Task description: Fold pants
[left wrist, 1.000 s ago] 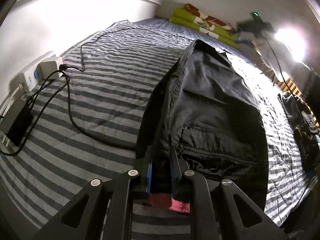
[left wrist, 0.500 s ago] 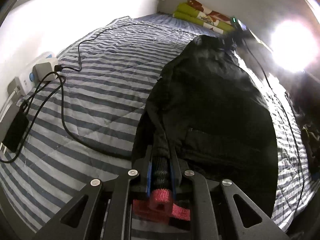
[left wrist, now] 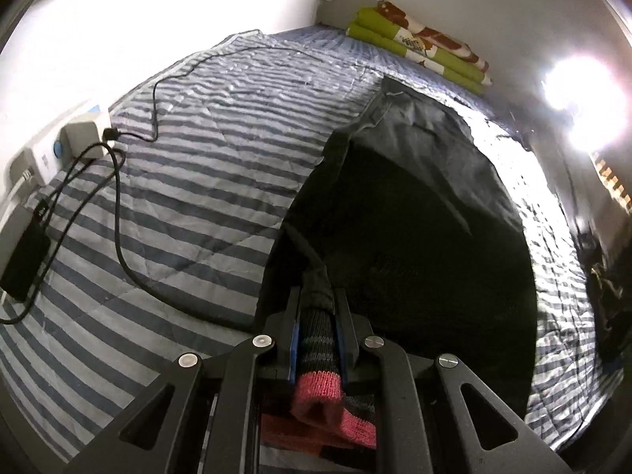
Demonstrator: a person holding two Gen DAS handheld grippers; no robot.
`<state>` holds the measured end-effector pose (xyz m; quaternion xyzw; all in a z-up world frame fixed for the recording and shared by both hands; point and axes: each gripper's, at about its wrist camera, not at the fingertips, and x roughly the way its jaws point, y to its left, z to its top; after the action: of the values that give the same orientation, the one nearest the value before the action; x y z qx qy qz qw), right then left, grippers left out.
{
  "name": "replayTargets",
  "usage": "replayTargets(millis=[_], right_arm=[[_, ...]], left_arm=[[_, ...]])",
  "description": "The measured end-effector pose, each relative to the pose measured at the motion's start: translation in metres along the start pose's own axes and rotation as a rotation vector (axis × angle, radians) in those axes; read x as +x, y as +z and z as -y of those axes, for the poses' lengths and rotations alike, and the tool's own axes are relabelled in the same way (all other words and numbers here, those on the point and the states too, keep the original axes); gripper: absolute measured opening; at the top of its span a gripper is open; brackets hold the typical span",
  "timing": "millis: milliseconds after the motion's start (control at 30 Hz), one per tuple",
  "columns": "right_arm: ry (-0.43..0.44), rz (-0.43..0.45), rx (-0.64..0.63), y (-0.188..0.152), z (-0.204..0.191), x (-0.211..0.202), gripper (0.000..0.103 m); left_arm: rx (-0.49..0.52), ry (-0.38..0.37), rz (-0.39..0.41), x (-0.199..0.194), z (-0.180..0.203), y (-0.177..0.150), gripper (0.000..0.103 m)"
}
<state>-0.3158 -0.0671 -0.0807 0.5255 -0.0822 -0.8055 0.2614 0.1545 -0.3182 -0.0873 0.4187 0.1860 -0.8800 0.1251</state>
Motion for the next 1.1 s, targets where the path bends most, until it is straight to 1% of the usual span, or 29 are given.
replayTargets(millis=[133, 200, 267, 300, 333, 367, 400, 433, 467, 567, 600, 633, 667, 700, 767, 800, 867, 900, 933, 967, 1033, 1067, 1100], right_arm=[[0.066, -0.119, 0.01, -0.081, 0.016, -0.016, 0.039], [0.105, -0.155, 0.011, -0.118, 0.021, -0.023, 0.039], [0.099, -0.168, -0.009, -0.143, 0.02, -0.029, 0.039], [0.096, -0.164, -0.02, -0.152, 0.019, -0.031, 0.039], [0.098, -0.159, -0.031, -0.159, 0.018, -0.034, 0.039], [0.103, -0.159, -0.039, -0.163, 0.017, -0.037, 0.039], [0.107, -0.158, -0.036, -0.165, 0.016, -0.039, 0.039], [0.117, -0.153, -0.025, -0.165, 0.017, -0.042, 0.039], [0.132, -0.15, -0.011, -0.166, 0.017, -0.045, 0.039], [0.176, -0.135, 0.006, -0.161, 0.015, -0.053, 0.039], [0.185, -0.132, 0.004, -0.16, 0.012, -0.055, 0.04], [0.194, -0.131, 0.006, -0.159, 0.009, -0.056, 0.041], [0.205, -0.133, 0.014, -0.159, 0.008, -0.055, 0.041], [0.218, -0.139, 0.027, -0.159, 0.008, -0.052, 0.041], [0.226, -0.153, 0.05, -0.164, 0.005, -0.044, 0.041], [0.233, -0.166, 0.067, -0.167, 0.006, -0.04, 0.041], [0.266, -0.196, 0.095, -0.175, 0.007, -0.033, 0.041], [0.282, -0.208, 0.115, -0.178, 0.008, -0.029, 0.041], [0.287, -0.207, 0.122, -0.179, 0.008, -0.027, 0.041], [0.288, -0.202, 0.124, -0.18, 0.007, -0.026, 0.041], [0.298, -0.199, 0.12, -0.176, 0.002, -0.024, 0.041], [0.31, -0.198, 0.121, -0.173, 0.0, -0.024, 0.041], [0.327, -0.195, 0.124, -0.169, -0.002, -0.025, 0.041]], left_arm=[[-0.019, -0.004, -0.007, -0.007, 0.002, 0.0, 0.014], [-0.027, -0.001, 0.007, -0.013, 0.004, 0.003, 0.014], [-0.024, 0.023, 0.025, -0.02, 0.005, 0.006, 0.014], [-0.027, 0.055, 0.026, -0.022, 0.003, 0.006, 0.015], [-0.029, 0.087, 0.014, -0.02, 0.002, 0.006, 0.017], [-0.027, 0.102, 0.002, -0.018, 0.002, 0.006, 0.021], [-0.027, 0.162, -0.008, -0.016, 0.001, 0.005, 0.026], [-0.029, 0.24, -0.008, -0.016, 0.0, 0.005, 0.045], [-0.031, 0.263, 0.0, -0.02, 0.0, 0.003, 0.059], [-0.04, 0.29, 0.077, -0.04, 0.003, 0.006, 0.059], [-0.025, 0.288, 0.118, -0.051, 0.01, 0.007, 0.059], [-0.002, 0.261, 0.144, -0.056, 0.018, 0.011, 0.059], [0.037, 0.198, 0.165, -0.062, 0.034, 0.013, 0.059], [0.066, 0.15, 0.17, -0.062, 0.047, 0.016, 0.059], [0.15, 0.042, 0.152, -0.056, 0.083, 0.018, 0.059], [0.215, -0.014, 0.138, -0.049, 0.108, 0.018, 0.059], [0.311, -0.087, 0.103, -0.033, 0.145, 0.015, 0.061], [0.36, -0.119, 0.067, -0.019, 0.165, 0.014, 0.061], [0.386, -0.121, 0.035, -0.007, 0.177, 0.014, 0.061], [0.409, -0.102, 0.006, 0.006, 0.186, 0.013, 0.061], [0.448, -0.035, -0.044, 0.028, 0.196, 0.01, 0.059], [0.438, -0.003, -0.064, 0.037, 0.196, 0.012, 0.046], [0.405, 0.013, -0.092, 0.045, 0.19, 0.017, 0.039]])
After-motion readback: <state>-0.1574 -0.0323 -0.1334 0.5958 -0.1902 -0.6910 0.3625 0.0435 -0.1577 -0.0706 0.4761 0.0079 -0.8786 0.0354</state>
